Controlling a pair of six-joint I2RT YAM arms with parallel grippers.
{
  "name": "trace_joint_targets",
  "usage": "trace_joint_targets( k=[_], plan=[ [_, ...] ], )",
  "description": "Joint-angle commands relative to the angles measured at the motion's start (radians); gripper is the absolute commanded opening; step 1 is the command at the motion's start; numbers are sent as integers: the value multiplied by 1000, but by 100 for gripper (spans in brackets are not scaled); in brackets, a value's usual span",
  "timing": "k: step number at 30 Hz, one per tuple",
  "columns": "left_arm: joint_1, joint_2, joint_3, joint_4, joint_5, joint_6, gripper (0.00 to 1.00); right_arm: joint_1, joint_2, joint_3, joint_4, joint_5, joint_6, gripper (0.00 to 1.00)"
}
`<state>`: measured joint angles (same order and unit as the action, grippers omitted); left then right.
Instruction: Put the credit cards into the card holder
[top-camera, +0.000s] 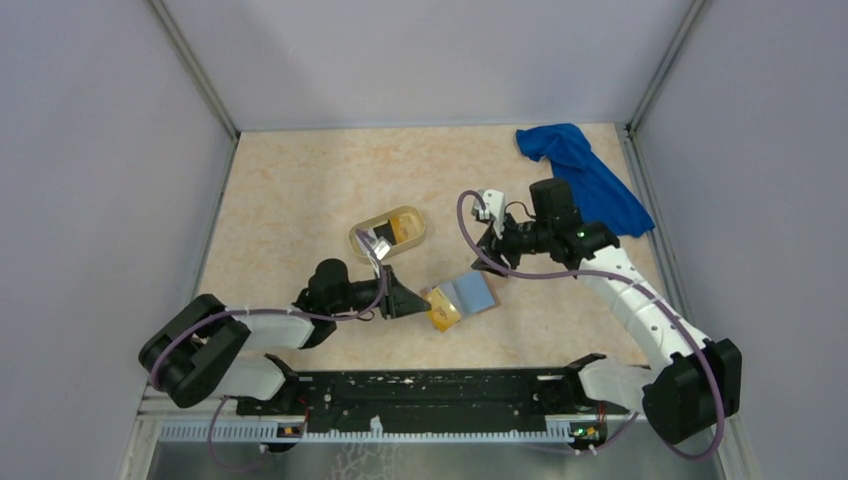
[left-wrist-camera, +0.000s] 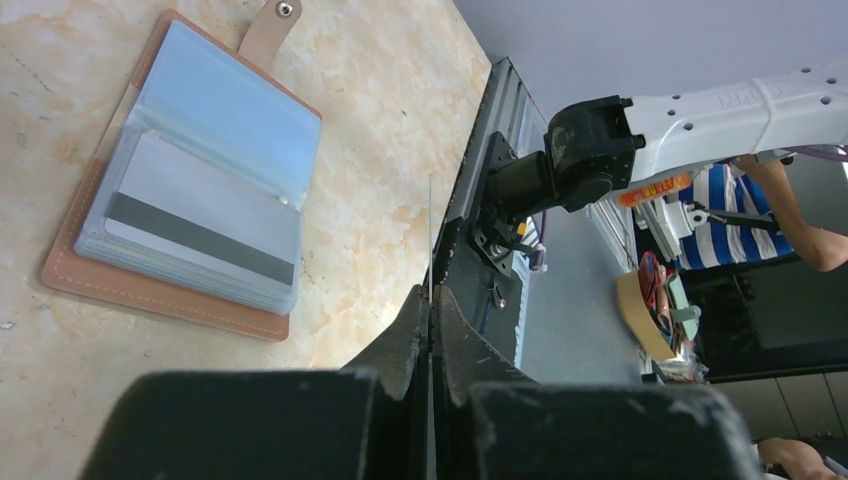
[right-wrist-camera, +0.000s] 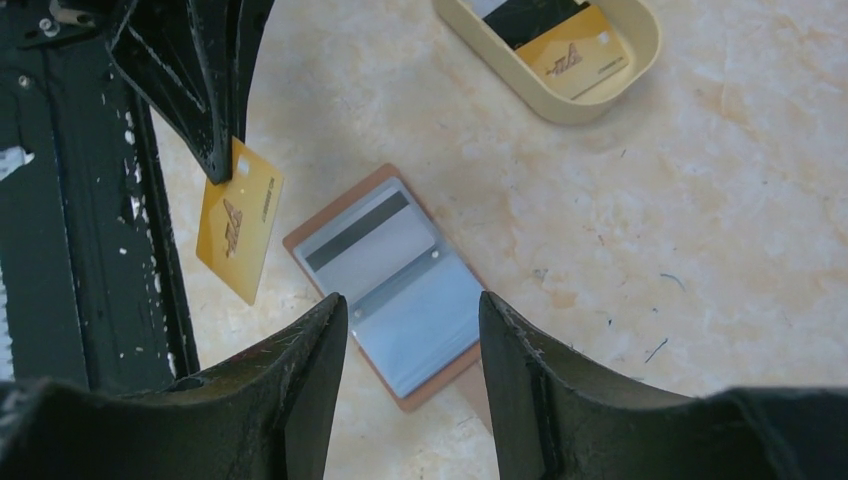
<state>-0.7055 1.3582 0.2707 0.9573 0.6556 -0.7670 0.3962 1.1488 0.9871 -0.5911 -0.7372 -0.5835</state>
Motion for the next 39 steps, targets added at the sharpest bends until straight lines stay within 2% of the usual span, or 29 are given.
trace_joint_targets(
  k=[1, 13, 18, 21, 32, 36, 39],
  plan=[
    [-15, -41, -30, 66, -31, -6, 0, -5, -61, -31, 44, -42, -6, 51],
    [-23, -107, -58, 67, -40, -26, 0, -5, -101, -94, 105, -61, 1, 52],
    [-25, -137, -85, 61, -46, -25, 0, -5, -131, -157, 136, -110, -73, 52],
    [-25, -138, -81, 56, -51, -7, 0, -5, -152, -185, 158, -118, -81, 56],
    [-25, 18, -41, 173, -16, -29, 0, -5, -79, -162, 102, -80, -111, 57],
    [-25, 83, -6, 165, -52, -35, 0, -5, -42, -170, 114, -5, -111, 57],
    [-25, 119, 44, 67, -100, -36, 0, -5, -24, -206, 162, 66, -102, 56]
  ],
)
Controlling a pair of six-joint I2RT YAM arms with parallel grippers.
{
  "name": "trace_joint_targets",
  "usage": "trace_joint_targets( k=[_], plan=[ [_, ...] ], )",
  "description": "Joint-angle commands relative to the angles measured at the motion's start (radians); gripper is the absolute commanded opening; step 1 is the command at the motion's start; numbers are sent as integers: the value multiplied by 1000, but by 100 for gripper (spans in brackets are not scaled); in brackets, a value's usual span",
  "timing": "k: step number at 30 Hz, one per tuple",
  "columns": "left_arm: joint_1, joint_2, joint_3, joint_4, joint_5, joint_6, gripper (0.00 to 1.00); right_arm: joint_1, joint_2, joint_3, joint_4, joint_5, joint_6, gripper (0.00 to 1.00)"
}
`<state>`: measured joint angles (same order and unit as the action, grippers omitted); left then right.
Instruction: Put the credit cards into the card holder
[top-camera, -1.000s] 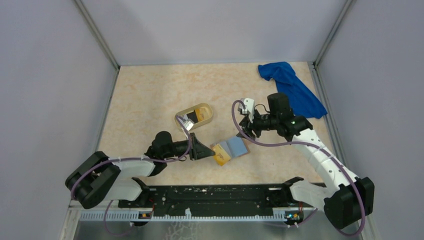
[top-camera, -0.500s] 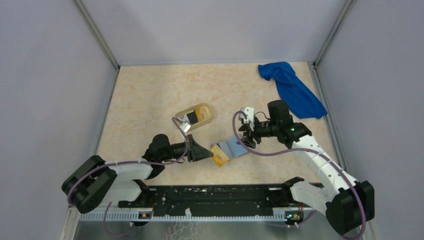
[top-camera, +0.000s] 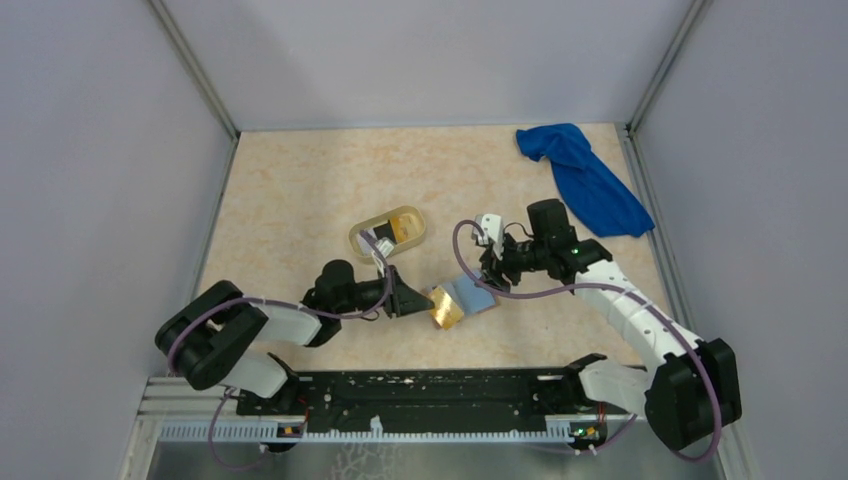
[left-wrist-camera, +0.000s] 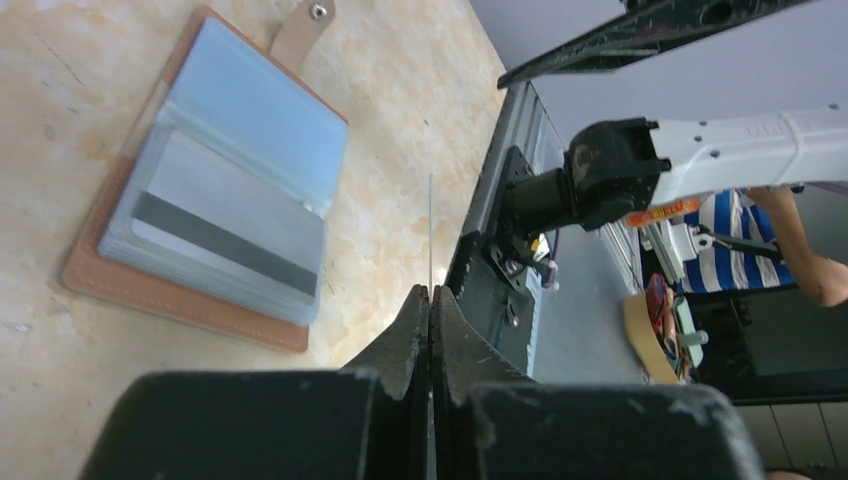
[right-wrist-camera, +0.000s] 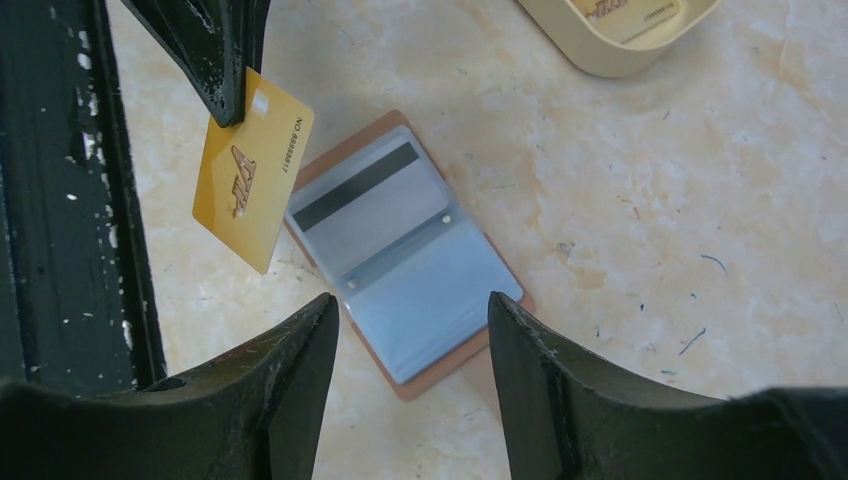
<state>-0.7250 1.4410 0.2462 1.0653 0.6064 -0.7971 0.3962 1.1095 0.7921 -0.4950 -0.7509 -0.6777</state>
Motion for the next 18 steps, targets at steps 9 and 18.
trace_joint_targets(
  k=[9, 18],
  plan=[
    [-3, 176, 129, -74, -58, -50, 0, -5, 161, 22, 67, 171, 86, 54],
    [-2, 254, 130, -32, -129, -105, 0, -5, 303, 51, 42, 251, 113, 53]
  ],
)
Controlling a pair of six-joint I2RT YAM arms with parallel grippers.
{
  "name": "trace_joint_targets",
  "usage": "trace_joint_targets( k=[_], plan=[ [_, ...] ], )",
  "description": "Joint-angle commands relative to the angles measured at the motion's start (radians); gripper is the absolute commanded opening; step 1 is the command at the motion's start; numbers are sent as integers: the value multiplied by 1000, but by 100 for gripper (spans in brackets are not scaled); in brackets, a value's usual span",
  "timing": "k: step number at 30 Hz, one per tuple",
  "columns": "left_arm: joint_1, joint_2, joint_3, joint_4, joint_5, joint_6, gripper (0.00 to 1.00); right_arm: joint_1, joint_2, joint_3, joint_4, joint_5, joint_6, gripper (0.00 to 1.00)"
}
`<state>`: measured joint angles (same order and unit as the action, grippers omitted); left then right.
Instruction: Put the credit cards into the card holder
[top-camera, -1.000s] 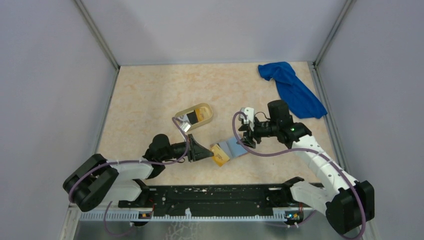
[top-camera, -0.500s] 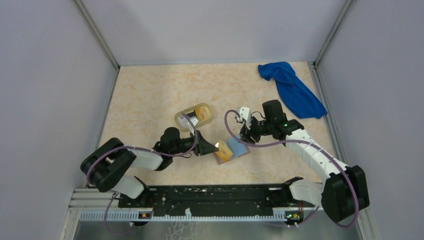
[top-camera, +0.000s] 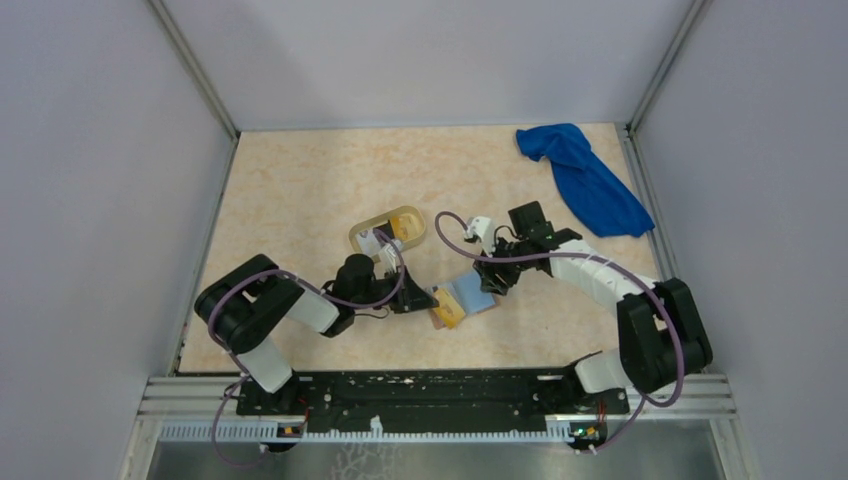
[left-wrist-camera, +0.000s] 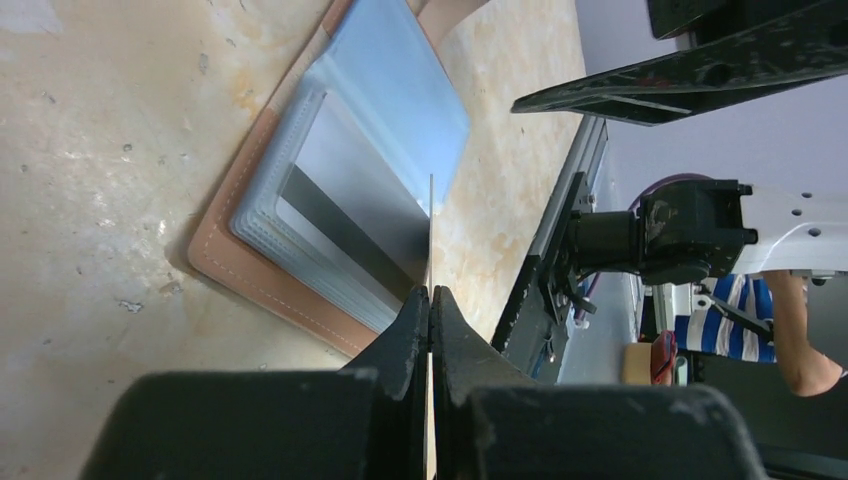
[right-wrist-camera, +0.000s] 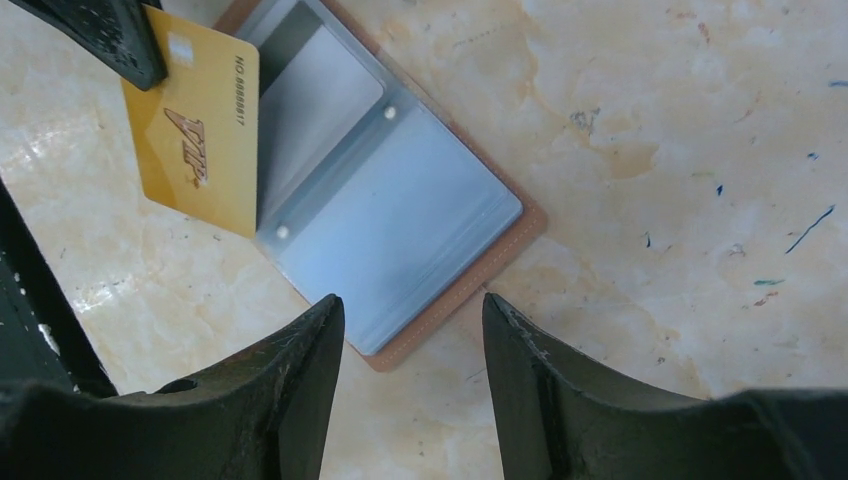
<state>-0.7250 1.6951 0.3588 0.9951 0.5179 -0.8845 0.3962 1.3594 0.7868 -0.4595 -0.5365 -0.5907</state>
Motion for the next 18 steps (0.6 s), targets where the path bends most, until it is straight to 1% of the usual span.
trace_joint_targets(
  k=[1, 7, 18],
  plan=[
    [-3, 2, 22, 29, -43, -17, 0, -5, 72, 63, 1, 40, 31, 52],
    [-2, 38, 48, 26, -43, -28, 0, -5, 163, 102, -33, 45, 53, 49],
    [4, 73, 91, -64, -48, -54, 0, -4, 201, 112, -48, 45, 52, 48]
  ],
)
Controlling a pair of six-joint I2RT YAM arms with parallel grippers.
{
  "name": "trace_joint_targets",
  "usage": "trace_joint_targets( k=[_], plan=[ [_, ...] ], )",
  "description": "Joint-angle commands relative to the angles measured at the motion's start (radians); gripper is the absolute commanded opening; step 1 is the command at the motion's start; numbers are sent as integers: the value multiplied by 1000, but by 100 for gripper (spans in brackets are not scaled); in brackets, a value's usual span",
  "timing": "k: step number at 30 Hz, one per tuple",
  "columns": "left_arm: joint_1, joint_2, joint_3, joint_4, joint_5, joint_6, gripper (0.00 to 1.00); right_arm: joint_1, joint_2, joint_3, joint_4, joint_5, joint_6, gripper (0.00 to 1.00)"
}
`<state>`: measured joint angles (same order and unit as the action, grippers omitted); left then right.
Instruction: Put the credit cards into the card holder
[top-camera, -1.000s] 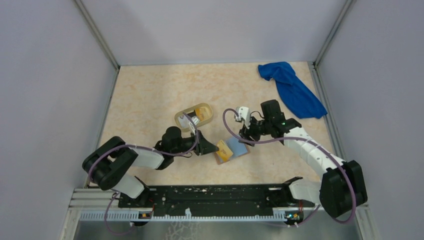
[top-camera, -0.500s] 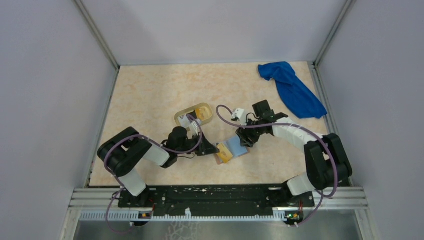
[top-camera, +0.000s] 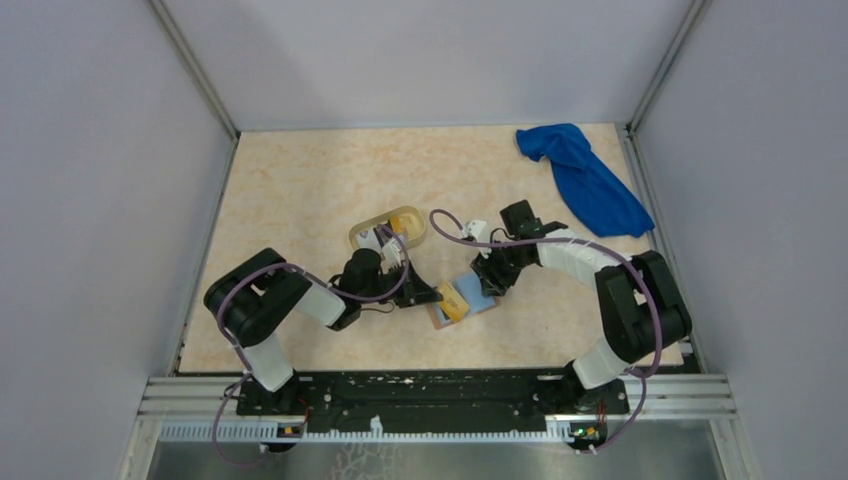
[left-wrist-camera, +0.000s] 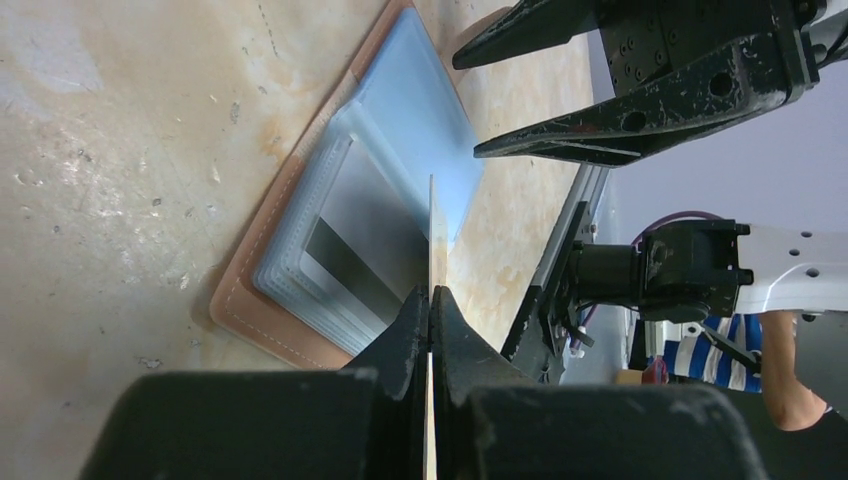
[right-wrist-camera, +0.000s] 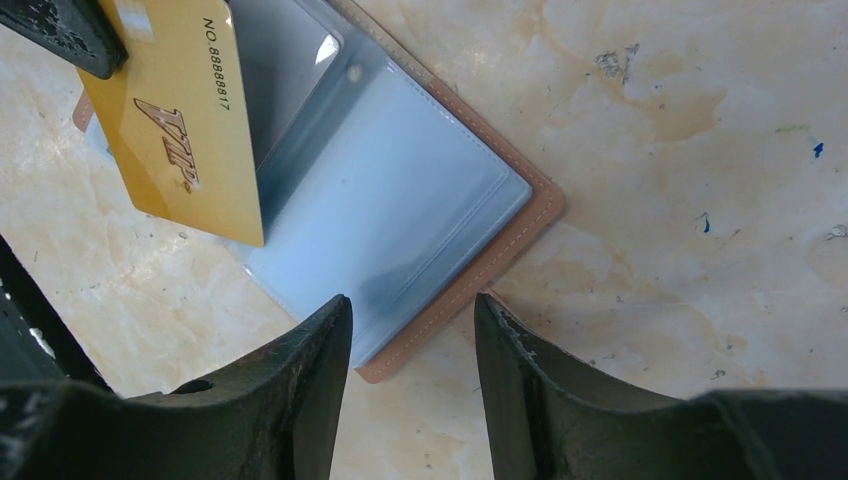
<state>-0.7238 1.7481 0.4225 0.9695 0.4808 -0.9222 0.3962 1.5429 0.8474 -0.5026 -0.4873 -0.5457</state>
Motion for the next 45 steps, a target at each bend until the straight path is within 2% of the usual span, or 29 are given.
trace_joint_targets(
  k=[1, 12, 31, 45],
  plan=[
    [3, 26, 33, -52, -10, -21, 0, -4, 18, 51, -5, -5, 7, 48],
    [2, 48, 80, -173, -2, -28, 0, 0, 50, 60, -16, 2, 12, 44],
    [3, 88, 185, -369, -11, 12, 0, 18, 59, 65, -22, 9, 13, 44],
    [5, 140, 252, -388, 19, 28, 0, 20, 54, 67, -26, 7, 13, 43]
  ],
)
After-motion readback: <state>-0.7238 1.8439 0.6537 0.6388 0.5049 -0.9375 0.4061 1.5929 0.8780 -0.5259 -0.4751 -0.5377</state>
